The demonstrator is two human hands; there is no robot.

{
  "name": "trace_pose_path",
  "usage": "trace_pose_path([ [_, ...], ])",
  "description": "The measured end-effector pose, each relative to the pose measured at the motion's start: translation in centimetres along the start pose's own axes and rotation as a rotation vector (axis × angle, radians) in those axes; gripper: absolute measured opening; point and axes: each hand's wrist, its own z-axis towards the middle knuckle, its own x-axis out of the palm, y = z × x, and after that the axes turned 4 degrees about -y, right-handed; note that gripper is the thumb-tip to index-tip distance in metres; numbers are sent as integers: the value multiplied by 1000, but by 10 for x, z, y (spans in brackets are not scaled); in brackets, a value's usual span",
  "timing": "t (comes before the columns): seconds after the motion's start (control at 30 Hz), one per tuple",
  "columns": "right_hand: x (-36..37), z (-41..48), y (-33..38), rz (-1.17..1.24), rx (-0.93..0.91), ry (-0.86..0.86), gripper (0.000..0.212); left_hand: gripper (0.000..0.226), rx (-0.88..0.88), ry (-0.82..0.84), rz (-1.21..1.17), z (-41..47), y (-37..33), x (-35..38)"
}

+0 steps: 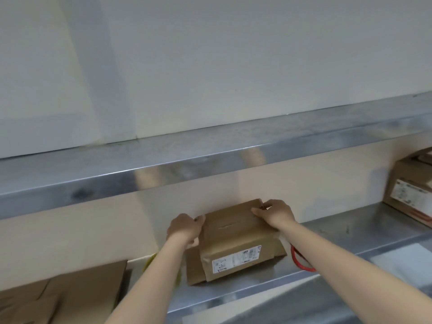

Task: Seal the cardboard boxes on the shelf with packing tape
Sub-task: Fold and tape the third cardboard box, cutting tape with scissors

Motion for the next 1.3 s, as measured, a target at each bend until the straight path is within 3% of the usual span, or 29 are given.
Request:
trace_pose_path([
  [0.1,-20,-6,15,183,54,-56,60,61,-58,-34,-418,-6,-11,-23],
  [0.2,-40,-14,27,272,103,-109,78,49,25,-87,-395,-13,-22,-39],
  [0.37,-64,-33,15,431,105,-91,32,33,89,97,-364,-25,-32,-40],
  [0.5,-78,-50,-12,551,218,47,31,24,123,216,-447,-35,-33,-20],
  [0.63,-100,-70,-53,717,311,199,50,39,154,387,-561,-40,-30,-3],
  [0.8,-114,-88,-107,681,309,280,84,34,297,488,-516,-47,-35,22],
  [0.9,-121,-85,-136,784,328,205,97,23,370,409,-459,-47,-51,49],
  [1.03,-154,-69,-186,759,281,107,129,16,384,80,-242,-41,-69,76],
  [1.17,-192,-47,-237,521,215,-56,144,15,381,121,-103,-51,-80,101],
  [1.3,-214,-24,-278,341,203,-323,133,10,390,174,-134,-65,-99,137],
])
